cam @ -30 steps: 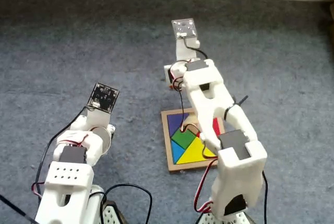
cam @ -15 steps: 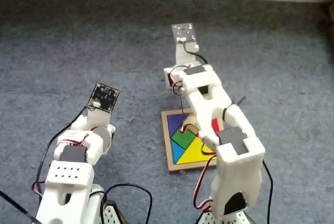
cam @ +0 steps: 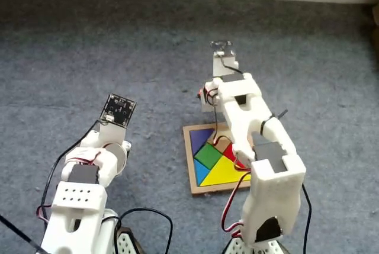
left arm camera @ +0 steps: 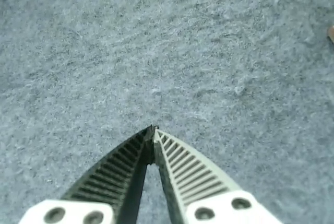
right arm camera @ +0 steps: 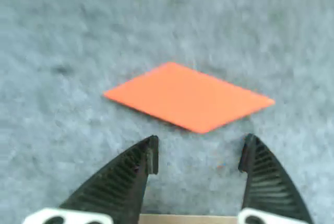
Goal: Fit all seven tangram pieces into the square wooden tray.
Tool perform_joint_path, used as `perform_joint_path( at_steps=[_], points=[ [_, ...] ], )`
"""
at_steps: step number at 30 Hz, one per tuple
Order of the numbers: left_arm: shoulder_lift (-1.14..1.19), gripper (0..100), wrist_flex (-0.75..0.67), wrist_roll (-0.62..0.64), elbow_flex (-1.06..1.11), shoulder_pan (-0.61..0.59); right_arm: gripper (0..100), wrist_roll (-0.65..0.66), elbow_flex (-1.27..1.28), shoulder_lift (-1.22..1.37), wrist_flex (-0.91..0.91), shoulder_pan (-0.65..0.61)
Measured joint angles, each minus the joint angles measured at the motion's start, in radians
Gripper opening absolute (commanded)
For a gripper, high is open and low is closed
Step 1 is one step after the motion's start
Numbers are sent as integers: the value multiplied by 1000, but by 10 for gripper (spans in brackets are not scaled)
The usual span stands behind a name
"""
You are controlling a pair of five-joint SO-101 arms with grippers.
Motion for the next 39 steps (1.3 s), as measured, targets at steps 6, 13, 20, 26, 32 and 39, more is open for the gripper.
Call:
perform_joint_path(
  at_steps=[6, 13, 20, 26, 32, 39],
  points=[
    [-2, 5, 0, 0, 0, 0, 253, 64, -29, -12, 178, 46],
    [-2, 5, 0, 0, 0, 0, 255, 331, -29, -164, 258, 68],
    [-2, 5, 0, 0, 0, 0, 255, 628, -29, -186, 221, 66],
    [-2, 5, 0, 0, 0, 0, 255, 862, -29, -100, 146, 63],
    [-2, 5, 0, 0, 0, 0, 255, 888, -29, -92, 129, 3],
    [-2, 5, 0, 0, 0, 0, 253, 888, -35, 25, 3, -11]
  ],
)
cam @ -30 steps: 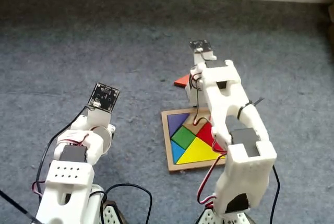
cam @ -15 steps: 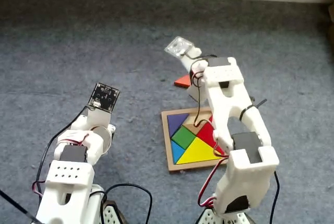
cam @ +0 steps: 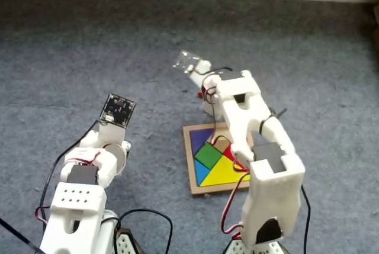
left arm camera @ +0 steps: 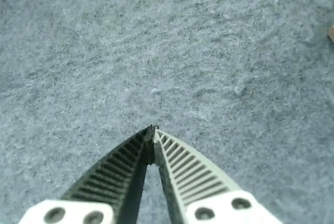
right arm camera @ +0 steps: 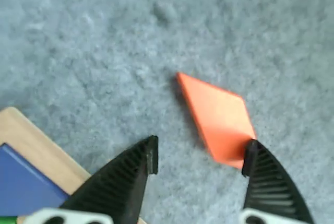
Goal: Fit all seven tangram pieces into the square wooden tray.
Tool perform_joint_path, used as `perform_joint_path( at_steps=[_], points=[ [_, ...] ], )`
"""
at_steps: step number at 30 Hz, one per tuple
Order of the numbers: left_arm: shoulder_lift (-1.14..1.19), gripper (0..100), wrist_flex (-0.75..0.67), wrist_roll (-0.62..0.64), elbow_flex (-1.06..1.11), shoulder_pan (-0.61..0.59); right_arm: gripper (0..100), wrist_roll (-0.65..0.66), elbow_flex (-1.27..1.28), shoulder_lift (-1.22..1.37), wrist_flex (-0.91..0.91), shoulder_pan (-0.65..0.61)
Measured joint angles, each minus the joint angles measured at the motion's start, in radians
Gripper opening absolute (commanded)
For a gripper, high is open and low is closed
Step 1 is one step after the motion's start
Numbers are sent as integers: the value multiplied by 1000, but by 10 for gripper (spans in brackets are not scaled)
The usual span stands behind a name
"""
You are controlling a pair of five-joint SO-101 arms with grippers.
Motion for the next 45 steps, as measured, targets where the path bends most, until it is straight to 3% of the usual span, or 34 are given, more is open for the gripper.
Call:
perform_joint_path(
  at_steps=[12, 18, 24, 32, 41, 45],
  points=[
    [0, 5, 0, 0, 0, 0, 94, 0, -35, 51, -23, 0],
    [0, 5, 0, 0, 0, 0, 109, 0, -37, 51, -25, 0],
    [0, 5, 0, 0, 0, 0, 236, -3, -35, 51, -37, -5],
    [0, 5, 0, 0, 0, 0, 286, -143, -54, 69, -25, -12],
    [0, 5, 0, 0, 0, 0, 279, -181, -55, 69, -25, -34],
    [0, 5, 0, 0, 0, 0, 178, -181, -55, 69, -26, -43]
  ],
)
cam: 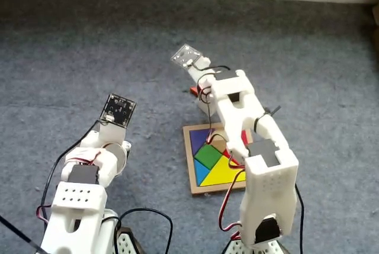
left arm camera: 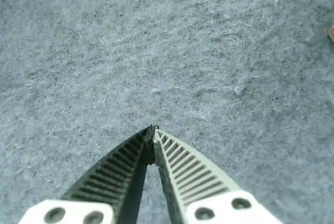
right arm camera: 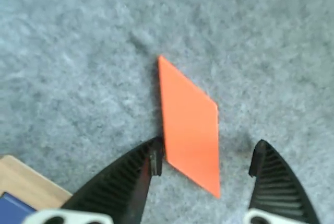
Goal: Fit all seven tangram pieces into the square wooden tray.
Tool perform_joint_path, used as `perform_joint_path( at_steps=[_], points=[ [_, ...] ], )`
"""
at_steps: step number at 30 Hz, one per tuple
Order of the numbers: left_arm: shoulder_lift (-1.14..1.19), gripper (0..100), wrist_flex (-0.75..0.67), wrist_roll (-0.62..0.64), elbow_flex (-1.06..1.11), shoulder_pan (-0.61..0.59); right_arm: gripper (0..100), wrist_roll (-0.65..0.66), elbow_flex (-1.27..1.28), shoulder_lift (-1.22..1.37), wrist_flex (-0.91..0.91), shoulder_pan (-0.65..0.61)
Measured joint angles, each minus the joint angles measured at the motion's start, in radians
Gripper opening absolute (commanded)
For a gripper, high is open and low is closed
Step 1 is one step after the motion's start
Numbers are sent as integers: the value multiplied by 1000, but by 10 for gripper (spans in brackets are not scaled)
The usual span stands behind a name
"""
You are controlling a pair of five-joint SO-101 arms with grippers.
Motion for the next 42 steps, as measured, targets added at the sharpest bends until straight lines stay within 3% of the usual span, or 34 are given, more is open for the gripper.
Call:
perform_joint_path(
  at_steps=[5, 13, 22, 37, 42],
  points=[
    [0, 5, 0, 0, 0, 0, 88, 0, 0, 0, 0, 0],
    [0, 5, 0, 0, 0, 0, 84, -2, -18, 17, 15, 3],
    [0, 5, 0, 0, 0, 0, 84, 3, 40, -152, 206, -5],
    [0, 5, 0, 0, 0, 0, 84, 416, 509, -700, 305, 2],
    [0, 5, 0, 0, 0, 0, 84, 535, 628, -746, 180, 58]
  ],
)
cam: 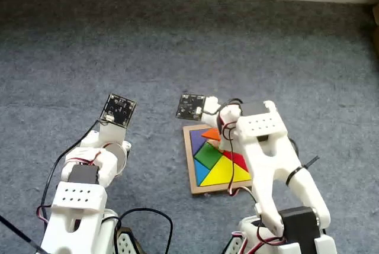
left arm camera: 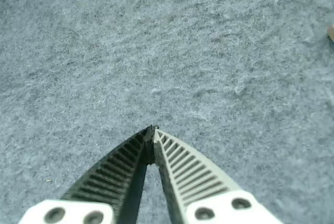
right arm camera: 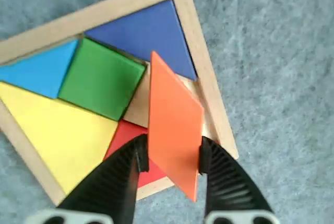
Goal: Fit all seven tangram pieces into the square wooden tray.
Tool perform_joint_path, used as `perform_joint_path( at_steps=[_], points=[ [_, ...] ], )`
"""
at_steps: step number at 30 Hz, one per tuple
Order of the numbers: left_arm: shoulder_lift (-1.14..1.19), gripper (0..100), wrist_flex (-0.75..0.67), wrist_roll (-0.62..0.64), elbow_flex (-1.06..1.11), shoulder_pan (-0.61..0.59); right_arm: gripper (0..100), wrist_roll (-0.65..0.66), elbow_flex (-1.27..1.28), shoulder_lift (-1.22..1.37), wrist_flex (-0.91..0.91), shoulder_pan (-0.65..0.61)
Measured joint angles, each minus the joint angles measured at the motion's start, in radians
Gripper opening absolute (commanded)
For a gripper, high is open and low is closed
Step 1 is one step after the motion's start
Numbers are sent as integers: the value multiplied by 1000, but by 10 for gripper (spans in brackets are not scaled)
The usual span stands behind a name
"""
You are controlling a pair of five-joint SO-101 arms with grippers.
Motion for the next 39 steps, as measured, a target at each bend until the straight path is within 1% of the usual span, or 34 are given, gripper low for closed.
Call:
perform_joint_path(
  at_steps=[5, 10, 12, 17, 18, 24, 26, 31, 33, 35, 39],
  points=[
    [0, 5, 0, 0, 0, 0, 84, 84, 114, -3, -189, 25],
    [0, 5, 0, 0, 0, 0, 90, 123, 167, -3, -281, 28],
    [0, 5, 0, 0, 0, 0, 118, 123, 169, -3, -296, 32],
    [0, 5, 0, 0, 0, 0, 256, 123, 169, -3, -305, 63],
    [0, 5, 0, 0, 0, 0, 268, 123, 169, -3, -307, 69],
    [0, 5, 0, 0, 0, 0, 266, 123, 169, -3, -307, 72],
    [0, 5, 0, 0, 0, 0, 238, 123, 169, -3, -307, 72],
    [0, 5, 0, 0, 0, 0, 92, 120, 169, -3, -307, 89],
    [0, 5, 0, 0, 0, 0, 53, 77, 169, -3, -307, 97],
    [0, 5, 0, 0, 0, 0, 34, 32, 167, -5, -307, 103],
    [0, 5, 0, 0, 0, 0, 30, -61, 133, -32, -307, 103]
  ],
)
